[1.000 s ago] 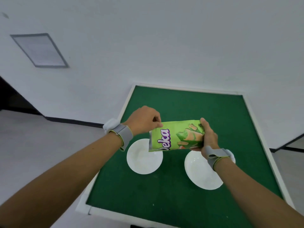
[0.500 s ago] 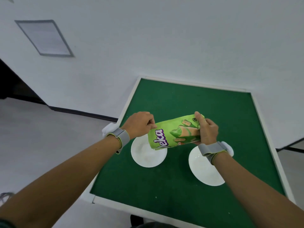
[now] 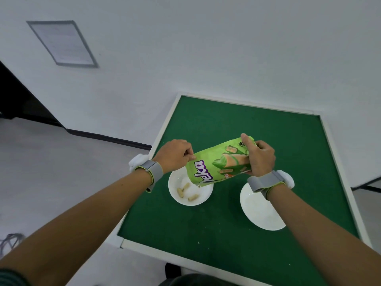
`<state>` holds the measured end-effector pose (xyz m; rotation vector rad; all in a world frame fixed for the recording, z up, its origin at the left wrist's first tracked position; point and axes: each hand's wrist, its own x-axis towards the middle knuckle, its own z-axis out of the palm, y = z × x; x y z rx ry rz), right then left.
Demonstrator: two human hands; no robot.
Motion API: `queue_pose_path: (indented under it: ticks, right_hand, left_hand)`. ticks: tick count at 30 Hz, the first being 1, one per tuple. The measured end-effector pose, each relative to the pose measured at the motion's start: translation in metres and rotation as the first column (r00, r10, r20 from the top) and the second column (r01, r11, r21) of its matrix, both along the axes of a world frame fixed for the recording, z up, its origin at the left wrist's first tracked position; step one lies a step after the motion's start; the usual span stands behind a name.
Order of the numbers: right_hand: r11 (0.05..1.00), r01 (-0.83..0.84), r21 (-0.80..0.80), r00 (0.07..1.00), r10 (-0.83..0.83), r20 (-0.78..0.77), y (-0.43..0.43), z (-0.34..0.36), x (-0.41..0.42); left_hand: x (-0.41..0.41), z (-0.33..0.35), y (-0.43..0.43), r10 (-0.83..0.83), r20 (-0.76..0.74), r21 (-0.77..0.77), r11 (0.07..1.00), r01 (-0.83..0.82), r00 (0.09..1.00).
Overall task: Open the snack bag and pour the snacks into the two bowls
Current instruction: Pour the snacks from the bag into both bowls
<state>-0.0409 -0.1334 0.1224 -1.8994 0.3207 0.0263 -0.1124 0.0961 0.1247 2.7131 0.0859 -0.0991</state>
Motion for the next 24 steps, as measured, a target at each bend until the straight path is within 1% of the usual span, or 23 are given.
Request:
queue_pose_path:
  ticks: [12, 24]
  right_hand:
    - [0.994, -0.033, -0.104, 0.997, 0.040, 0.064, 0.0085, 0.0014, 0.0040]
    - [0.997, -0.021, -0.072, 0.999, 0.024, 0.040, 0.0061, 0.0028, 0.0031]
  left_hand:
    - [-0.0041, -0.0073, 0.0060, 0.033, 0.014, -0.020, 0.999, -0.033, 0.999]
    - [-0.0032, -0.0045, 0.0041, 0.042, 0.035, -0.043, 0.998, -0.041, 0.998]
